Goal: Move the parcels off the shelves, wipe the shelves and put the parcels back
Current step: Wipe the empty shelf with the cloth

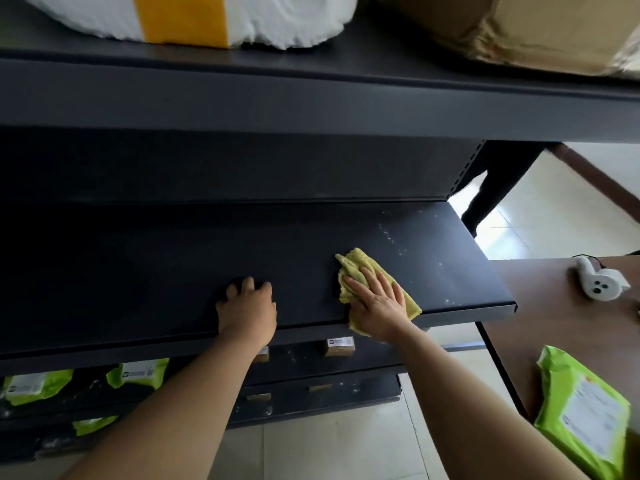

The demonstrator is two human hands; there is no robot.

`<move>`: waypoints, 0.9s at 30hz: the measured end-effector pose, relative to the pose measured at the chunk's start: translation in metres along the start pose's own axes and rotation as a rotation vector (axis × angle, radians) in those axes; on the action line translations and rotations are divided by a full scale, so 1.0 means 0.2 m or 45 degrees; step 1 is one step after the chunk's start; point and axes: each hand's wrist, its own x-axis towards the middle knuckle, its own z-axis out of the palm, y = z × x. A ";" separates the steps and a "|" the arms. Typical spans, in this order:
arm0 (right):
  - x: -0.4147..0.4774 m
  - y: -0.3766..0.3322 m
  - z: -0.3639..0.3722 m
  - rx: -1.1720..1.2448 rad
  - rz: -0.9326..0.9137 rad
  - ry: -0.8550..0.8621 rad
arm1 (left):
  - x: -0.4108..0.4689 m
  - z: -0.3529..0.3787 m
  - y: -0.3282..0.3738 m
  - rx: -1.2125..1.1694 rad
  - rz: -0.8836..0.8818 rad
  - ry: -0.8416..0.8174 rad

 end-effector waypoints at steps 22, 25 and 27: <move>0.54 0.44 -0.27 -0.058 -0.226 -0.057 | 0.32 0.12 0.62 -0.018 -0.090 0.076; 0.60 0.57 -0.30 -0.059 -0.069 0.011 | 0.36 0.12 0.64 -0.039 -0.094 0.057; 0.60 0.57 -0.30 -0.022 -0.018 0.012 | 0.37 0.12 0.65 -0.043 -0.105 0.051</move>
